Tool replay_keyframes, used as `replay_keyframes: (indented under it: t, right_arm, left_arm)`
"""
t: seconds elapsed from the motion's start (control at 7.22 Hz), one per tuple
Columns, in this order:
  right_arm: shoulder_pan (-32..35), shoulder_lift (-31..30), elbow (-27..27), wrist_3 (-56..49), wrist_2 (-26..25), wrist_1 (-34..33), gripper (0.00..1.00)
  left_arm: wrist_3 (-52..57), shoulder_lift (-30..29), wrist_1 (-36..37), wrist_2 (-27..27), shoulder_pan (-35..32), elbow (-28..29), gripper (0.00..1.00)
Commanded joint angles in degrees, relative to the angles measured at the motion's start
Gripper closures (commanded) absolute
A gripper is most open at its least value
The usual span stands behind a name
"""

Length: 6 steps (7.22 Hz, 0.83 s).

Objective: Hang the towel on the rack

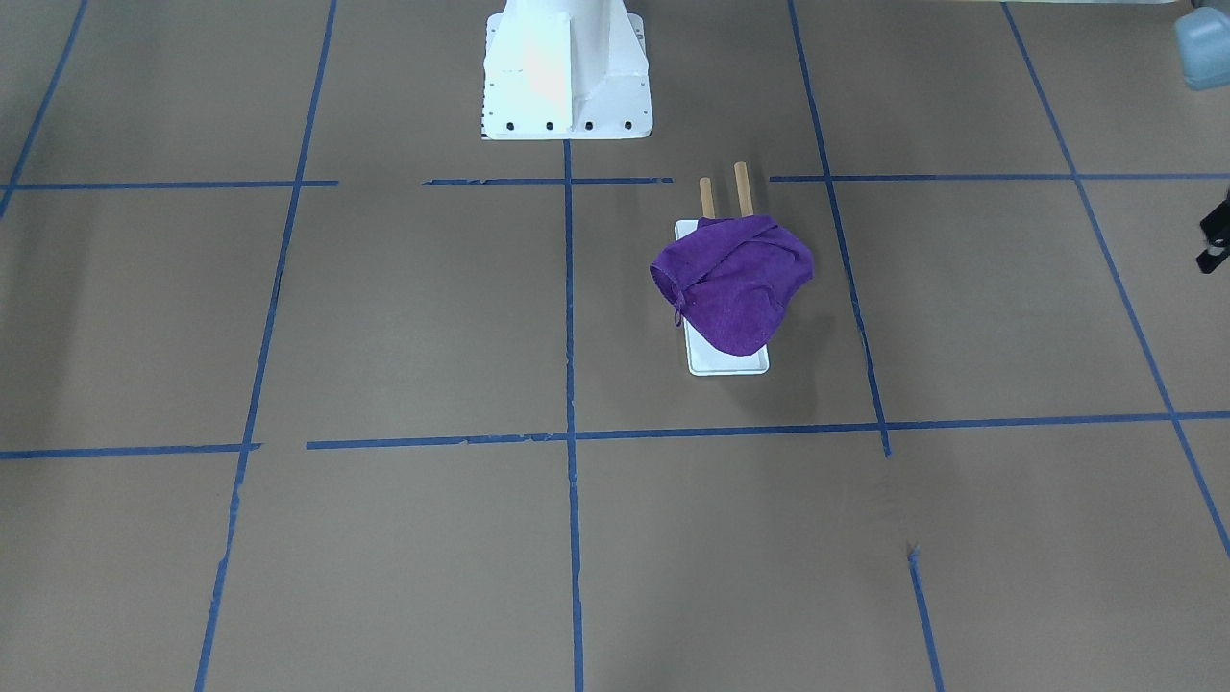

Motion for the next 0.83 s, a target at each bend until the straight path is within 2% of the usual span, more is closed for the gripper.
replay_keyframes:
  t: [0.0, 0.14, 0.28, 0.69]
  right_arm:
    - [0.06, 0.29, -0.28, 1.15, 0.56, 0.83, 0.0]
    - [0.06, 0.21, -0.19, 1.32, 3.43, 0.83, 0.0]
    - [0.06, -0.23, -0.45, 1.32, 6.51, 0.83, 0.0]
    - [0.23, -0.5, -0.45, 1.32, 8.47, 0.83, 0.0]
  left_arm:
    - [10.78, 0.06, 4.37, 0.44, -5.31, 4.19, 0.0]
    - [11.26, -0.12, 5.25, 2.81, -5.57, 4.37, 0.0]
    - [11.44, -0.47, 6.39, 2.92, -5.49, 5.33, 0.0]
    - [12.58, 0.67, 8.32, 2.22, -5.66, 7.7, 0.0]
